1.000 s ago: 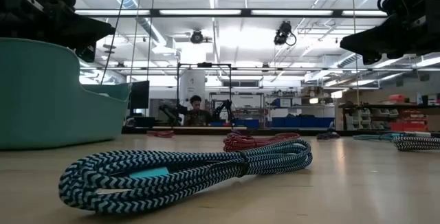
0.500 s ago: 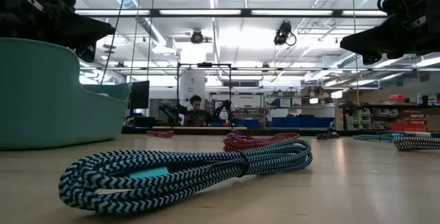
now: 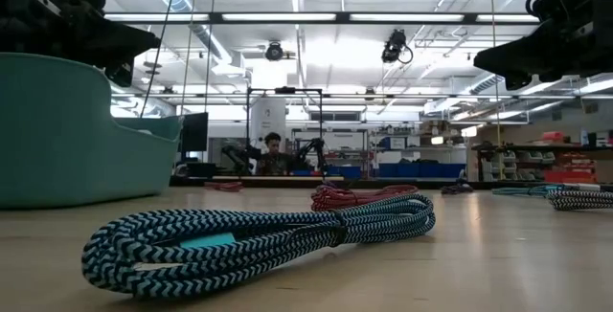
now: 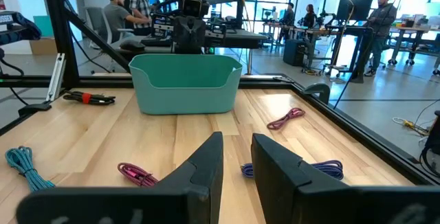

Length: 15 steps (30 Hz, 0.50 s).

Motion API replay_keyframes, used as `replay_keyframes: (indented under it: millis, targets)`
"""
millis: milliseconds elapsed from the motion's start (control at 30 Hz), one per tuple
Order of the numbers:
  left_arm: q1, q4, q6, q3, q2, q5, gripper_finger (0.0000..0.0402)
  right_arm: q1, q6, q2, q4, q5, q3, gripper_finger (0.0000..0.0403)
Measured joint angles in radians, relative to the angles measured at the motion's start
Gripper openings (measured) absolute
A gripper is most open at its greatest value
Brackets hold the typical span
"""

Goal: Pick and place USB-C Cables

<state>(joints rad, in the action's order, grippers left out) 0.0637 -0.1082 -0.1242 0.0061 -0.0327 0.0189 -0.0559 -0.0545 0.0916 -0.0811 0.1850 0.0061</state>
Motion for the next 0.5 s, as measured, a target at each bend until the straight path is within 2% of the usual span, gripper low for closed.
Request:
replay_keyframes:
  millis: [100,200,333,400,500]
  targets:
    - [0.000,-0.123,-0.080,0.000,0.000,0.003,0.0032,0.000,0.000,0.000,0.000,0.000,0.000,0.0082]
    - [-0.001,-0.338,-0.350,0.000,0.000,-0.004,0.0037,0.000,0.000,0.000,0.000,0.000,0.000,0.0082]
    - [-0.001,-0.546,-0.569,0.000,-0.002,-0.189,0.0036,0.000,0.000,0.000,0.000,0.000,0.000,0.0082]
    - [-0.001,-0.585,-0.605,0.007,-0.005,-0.255,0.0033,0.000,0.000,0.000,0.000,0.000,0.000,0.0082]
    - [-0.001,-0.531,-0.594,0.065,-0.027,-0.265,0.0028,0.000,0.000,0.000,0.000,0.000,0.000,0.0082]
